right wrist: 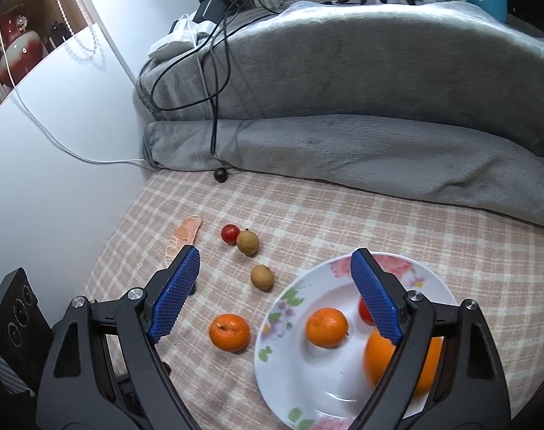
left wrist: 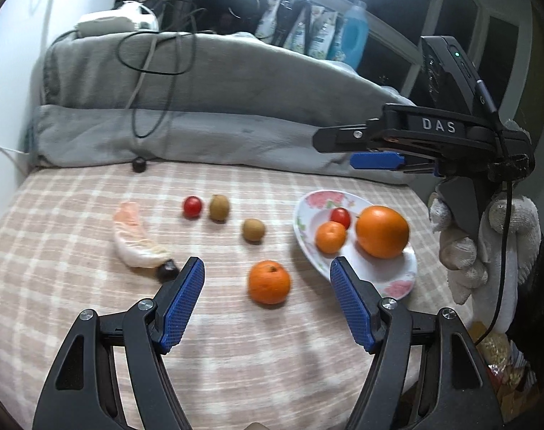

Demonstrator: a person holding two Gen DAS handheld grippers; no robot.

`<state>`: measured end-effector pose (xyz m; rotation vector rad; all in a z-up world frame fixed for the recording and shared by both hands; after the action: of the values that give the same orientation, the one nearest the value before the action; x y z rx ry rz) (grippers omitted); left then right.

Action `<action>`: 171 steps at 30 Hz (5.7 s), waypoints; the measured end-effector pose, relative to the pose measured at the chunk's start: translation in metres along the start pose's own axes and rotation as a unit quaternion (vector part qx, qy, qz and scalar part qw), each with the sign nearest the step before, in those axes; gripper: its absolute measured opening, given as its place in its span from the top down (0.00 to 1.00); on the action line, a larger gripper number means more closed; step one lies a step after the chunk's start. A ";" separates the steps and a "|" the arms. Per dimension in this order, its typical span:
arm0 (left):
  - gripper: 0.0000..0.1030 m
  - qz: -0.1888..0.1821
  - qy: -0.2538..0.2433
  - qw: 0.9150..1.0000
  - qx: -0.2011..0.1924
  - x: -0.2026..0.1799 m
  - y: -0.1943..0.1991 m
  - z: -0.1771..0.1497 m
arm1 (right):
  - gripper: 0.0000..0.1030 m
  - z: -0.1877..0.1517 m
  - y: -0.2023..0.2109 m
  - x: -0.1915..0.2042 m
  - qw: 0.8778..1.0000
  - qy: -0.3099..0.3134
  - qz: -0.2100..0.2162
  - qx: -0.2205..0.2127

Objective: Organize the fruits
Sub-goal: 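Withdraw the right tool from the plate toward the pomelo segment, then lower the open right tool around the pomelo segment, then close the right tool on the pomelo segment and lift it, then carry the pomelo segment onto the white plate and open the right tool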

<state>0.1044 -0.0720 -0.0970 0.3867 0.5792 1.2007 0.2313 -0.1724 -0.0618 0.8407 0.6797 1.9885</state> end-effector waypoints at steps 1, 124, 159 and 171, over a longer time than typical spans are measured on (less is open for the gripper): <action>0.29 0.003 0.002 1.000 0.000 0.004 0.001 0.000 | 0.14 0.001 -0.002 0.002 1.000 0.001 0.001 0.001; 0.30 0.041 0.037 0.998 -0.003 0.061 0.036 -0.025 | 0.62 -0.060 0.005 0.028 0.996 0.058 -0.050 0.036; 0.30 0.029 0.020 0.999 0.006 0.038 0.026 -0.024 | 0.39 -0.079 0.035 -0.022 0.995 0.030 -0.090 0.019; 0.30 0.031 0.027 0.999 0.012 0.039 0.023 -0.026 | 0.30 -0.065 0.040 -0.010 0.997 0.030 -0.069 -0.007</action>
<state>0.0812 -0.0282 -0.1131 0.3949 0.6324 1.2678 0.1660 -0.2098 -0.0768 0.7093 0.7386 1.8989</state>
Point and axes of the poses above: each gripper's, at about its wrist camera, not at the fingertips, and y roughly against the way its jaws point, x to its left, z to its top, the point moved 7 cm from there along -y, roughly the way its jaws point, and after that the axes turned 5 degrees about -y, right-handed, at the moved point
